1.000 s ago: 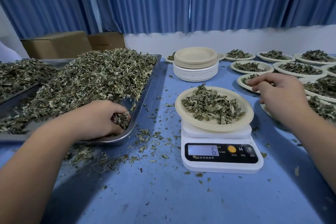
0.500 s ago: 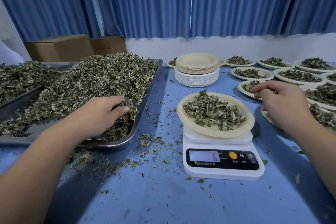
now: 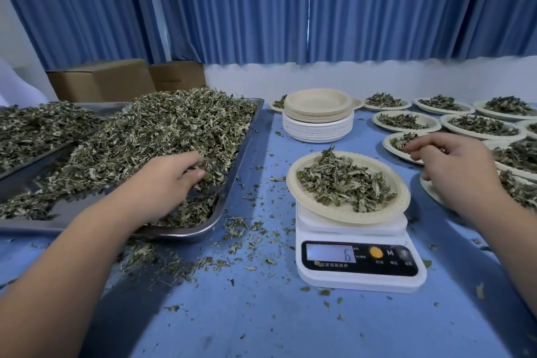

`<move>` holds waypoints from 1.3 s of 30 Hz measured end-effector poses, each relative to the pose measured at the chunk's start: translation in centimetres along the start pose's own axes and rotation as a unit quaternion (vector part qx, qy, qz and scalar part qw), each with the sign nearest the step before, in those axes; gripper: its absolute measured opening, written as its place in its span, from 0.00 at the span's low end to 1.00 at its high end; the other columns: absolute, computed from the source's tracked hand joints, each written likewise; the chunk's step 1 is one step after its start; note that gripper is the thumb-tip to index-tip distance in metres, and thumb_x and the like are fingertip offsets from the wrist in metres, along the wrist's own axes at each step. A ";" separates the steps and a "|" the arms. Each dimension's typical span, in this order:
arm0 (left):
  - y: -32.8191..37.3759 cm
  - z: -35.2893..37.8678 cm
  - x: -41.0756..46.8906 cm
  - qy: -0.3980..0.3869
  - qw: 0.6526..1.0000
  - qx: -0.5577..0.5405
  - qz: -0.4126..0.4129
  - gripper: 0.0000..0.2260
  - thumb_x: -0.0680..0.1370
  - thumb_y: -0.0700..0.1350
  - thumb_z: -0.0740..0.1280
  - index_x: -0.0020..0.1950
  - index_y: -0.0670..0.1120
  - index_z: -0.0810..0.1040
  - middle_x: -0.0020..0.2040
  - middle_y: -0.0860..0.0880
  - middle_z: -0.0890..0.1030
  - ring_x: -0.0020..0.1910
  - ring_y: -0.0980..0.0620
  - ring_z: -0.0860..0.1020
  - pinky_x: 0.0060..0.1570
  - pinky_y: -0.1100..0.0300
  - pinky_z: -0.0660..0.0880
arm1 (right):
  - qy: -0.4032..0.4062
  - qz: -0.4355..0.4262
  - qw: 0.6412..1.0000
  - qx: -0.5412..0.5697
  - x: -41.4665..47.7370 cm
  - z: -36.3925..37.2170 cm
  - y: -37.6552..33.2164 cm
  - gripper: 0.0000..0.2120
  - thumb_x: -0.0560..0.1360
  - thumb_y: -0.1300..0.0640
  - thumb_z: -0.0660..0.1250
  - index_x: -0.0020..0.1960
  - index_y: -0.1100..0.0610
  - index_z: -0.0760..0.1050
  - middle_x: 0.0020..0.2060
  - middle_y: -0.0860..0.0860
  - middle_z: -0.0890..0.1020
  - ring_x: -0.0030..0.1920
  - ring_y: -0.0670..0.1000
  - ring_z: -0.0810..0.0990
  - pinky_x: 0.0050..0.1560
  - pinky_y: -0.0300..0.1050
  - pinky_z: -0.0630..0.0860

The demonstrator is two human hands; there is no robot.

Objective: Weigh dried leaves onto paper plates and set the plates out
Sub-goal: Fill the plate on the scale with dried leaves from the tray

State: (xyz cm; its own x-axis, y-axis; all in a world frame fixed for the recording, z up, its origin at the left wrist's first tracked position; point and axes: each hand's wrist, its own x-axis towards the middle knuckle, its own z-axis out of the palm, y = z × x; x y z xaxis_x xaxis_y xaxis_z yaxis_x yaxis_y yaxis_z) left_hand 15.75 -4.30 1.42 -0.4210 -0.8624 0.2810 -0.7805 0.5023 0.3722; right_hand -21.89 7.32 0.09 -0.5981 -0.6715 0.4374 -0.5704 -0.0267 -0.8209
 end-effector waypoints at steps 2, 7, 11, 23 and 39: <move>0.3 -0.1 -0.1 0.018 0.999 -0.027 -0.002 0.09 0.82 0.46 0.61 0.42 0.56 0.70 0.25 0.51 0.70 0.17 0.58 0.64 0.17 0.67 0.59 | 0.000 0.000 1.000 0.002 0.1 0.0 -0.1 0.14 0.73 0.63 0.61 0.38 0.48 0.81 0.39 0.57 0.83 0.30 0.55 0.71 0.30 0.43 0.68; 2.0 -1.3 -0.4 0.082 0.993 -0.082 0.031 0.11 0.81 0.45 0.62 0.39 0.57 0.71 0.27 0.54 0.74 0.22 0.58 0.67 0.22 0.65 0.63 | 0.001 0.001 1.000 0.003 0.2 0.3 -0.7 0.14 0.73 0.62 0.61 0.39 0.49 0.81 0.40 0.61 0.83 0.29 0.54 0.71 0.32 0.45 0.69; 6.0 -1.7 -0.5 0.108 0.983 -0.120 0.089 0.14 0.81 0.46 0.61 0.38 0.62 0.71 0.29 0.58 0.75 0.24 0.59 0.68 0.24 0.65 0.64 | -0.005 -0.007 1.000 0.010 0.0 0.5 -0.7 0.14 0.74 0.63 0.61 0.39 0.49 0.81 0.39 0.61 0.82 0.25 0.49 0.68 0.24 0.38 0.65; 17.3 1.6 4.2 0.040 0.975 -0.060 0.209 0.03 0.82 0.46 0.61 0.51 0.50 0.74 0.44 0.55 0.74 0.44 0.55 0.72 0.42 0.67 0.65 | -0.016 -0.001 1.000 0.025 0.0 0.4 -0.5 0.13 0.74 0.64 0.61 0.41 0.52 0.82 0.20 0.44 0.75 0.17 0.43 0.65 0.22 0.36 0.62; 9.2 2.3 1.0 0.122 0.982 -0.076 0.124 0.12 0.81 0.50 0.61 0.61 0.53 0.79 0.50 0.63 0.74 0.50 0.73 0.70 0.47 0.81 0.62 | -0.014 -0.005 1.000 0.022 -0.1 0.1 -1.0 0.13 0.74 0.65 0.60 0.41 0.52 0.81 0.32 0.48 0.80 0.26 0.48 0.70 0.32 0.40 0.68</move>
State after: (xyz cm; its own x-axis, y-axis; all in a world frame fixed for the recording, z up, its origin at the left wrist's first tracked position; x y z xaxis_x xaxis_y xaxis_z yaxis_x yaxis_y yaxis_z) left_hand 7.12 -0.71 3.08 -0.4516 -0.6806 0.5770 -0.5817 0.7149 0.3880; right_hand -21.19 7.32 0.80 -0.5764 -0.6915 0.4355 -0.5508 -0.0650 -0.8321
